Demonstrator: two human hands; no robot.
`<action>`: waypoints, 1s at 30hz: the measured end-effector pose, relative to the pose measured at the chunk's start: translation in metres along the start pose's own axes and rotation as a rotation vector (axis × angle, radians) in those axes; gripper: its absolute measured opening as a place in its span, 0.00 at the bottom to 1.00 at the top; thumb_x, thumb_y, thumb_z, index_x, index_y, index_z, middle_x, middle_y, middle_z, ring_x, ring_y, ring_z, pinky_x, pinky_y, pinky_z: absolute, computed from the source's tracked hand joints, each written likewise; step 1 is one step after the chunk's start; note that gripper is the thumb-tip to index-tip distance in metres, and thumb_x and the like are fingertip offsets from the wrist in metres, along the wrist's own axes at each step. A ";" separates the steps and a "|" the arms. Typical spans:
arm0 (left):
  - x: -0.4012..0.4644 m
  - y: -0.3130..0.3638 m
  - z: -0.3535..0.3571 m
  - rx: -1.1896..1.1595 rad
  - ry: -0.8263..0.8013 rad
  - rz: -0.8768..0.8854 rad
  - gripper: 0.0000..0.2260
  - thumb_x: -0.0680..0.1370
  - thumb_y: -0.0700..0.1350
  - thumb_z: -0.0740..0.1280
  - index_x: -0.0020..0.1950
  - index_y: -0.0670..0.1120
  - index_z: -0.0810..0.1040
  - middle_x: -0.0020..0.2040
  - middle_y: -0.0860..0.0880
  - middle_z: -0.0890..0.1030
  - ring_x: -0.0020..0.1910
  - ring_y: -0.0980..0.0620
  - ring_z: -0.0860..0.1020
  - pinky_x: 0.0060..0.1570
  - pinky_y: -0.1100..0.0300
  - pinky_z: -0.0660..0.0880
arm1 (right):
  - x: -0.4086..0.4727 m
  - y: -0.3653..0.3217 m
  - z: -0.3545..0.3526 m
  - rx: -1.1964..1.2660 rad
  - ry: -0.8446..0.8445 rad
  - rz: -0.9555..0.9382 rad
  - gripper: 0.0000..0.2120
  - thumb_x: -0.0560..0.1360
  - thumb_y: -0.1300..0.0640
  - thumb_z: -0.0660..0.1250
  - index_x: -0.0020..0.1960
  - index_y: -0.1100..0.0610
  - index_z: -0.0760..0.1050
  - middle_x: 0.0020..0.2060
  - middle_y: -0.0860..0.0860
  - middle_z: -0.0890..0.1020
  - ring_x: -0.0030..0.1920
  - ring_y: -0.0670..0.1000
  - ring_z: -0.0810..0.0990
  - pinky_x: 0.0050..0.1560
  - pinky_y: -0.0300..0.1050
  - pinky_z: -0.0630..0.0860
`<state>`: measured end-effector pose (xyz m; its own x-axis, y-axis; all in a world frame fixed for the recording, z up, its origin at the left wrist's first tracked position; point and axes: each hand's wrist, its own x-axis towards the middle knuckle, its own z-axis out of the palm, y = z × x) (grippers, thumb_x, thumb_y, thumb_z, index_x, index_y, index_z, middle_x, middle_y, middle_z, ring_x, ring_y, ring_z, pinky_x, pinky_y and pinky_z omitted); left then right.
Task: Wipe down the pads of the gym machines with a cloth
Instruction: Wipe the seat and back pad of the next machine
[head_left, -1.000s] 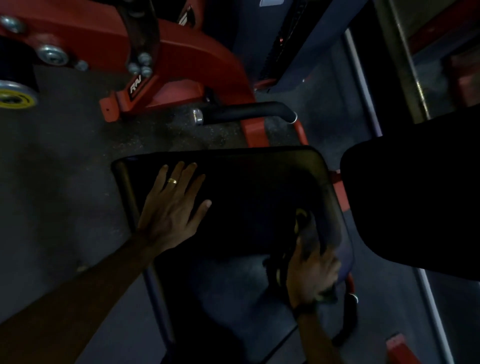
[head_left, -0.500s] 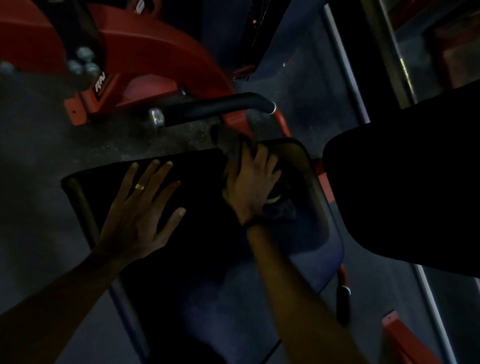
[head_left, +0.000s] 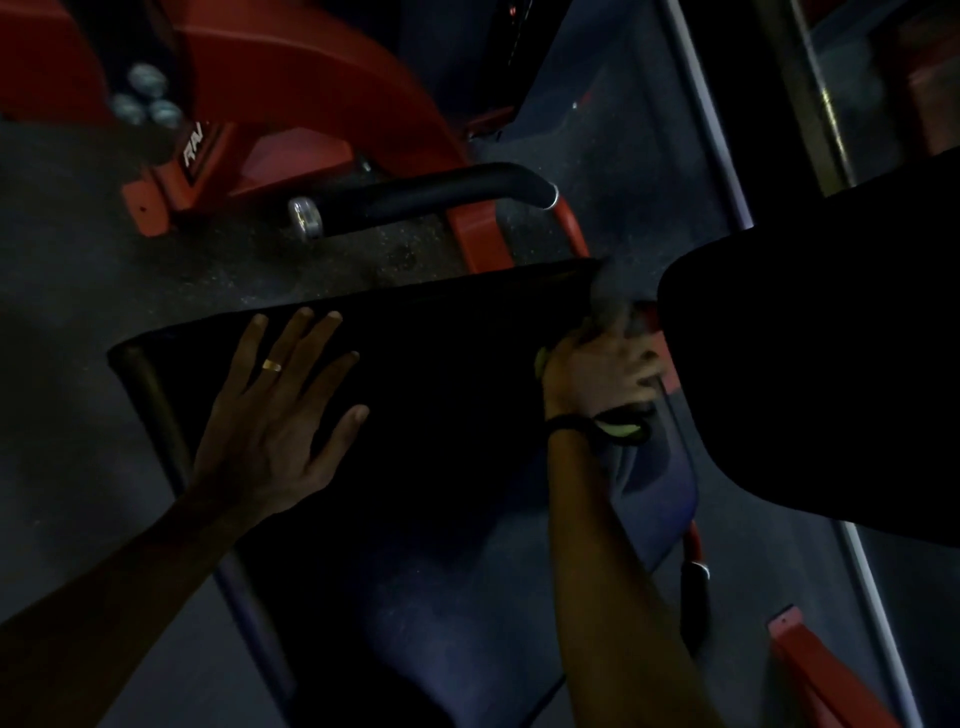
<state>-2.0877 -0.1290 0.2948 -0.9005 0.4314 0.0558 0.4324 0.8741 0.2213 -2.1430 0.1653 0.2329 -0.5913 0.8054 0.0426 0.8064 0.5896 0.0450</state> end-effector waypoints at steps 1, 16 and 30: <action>0.000 0.000 0.000 0.001 -0.003 -0.001 0.23 0.81 0.54 0.60 0.64 0.37 0.79 0.75 0.38 0.69 0.75 0.37 0.66 0.74 0.35 0.57 | -0.021 0.007 -0.004 0.081 0.007 -0.187 0.24 0.74 0.48 0.56 0.66 0.52 0.77 0.63 0.61 0.78 0.59 0.66 0.75 0.55 0.61 0.69; 0.001 0.001 0.000 0.001 0.023 -0.008 0.22 0.81 0.53 0.60 0.64 0.38 0.80 0.74 0.37 0.71 0.74 0.36 0.68 0.75 0.35 0.56 | 0.029 -0.005 -0.009 0.048 -0.211 0.302 0.16 0.69 0.39 0.69 0.54 0.45 0.80 0.52 0.53 0.81 0.53 0.60 0.78 0.53 0.57 0.71; 0.000 0.001 -0.002 -0.027 0.037 -0.033 0.22 0.82 0.53 0.59 0.67 0.40 0.79 0.76 0.38 0.68 0.76 0.37 0.65 0.76 0.36 0.55 | -0.082 0.114 -0.038 0.145 -0.195 -0.272 0.23 0.76 0.49 0.56 0.68 0.53 0.75 0.68 0.62 0.74 0.58 0.70 0.76 0.50 0.63 0.74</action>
<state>-2.0870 -0.1283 0.2970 -0.9155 0.3935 0.0841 0.4016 0.8811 0.2499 -2.0034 0.1645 0.2723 -0.7824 0.6059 -0.1436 0.6213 0.7751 -0.1145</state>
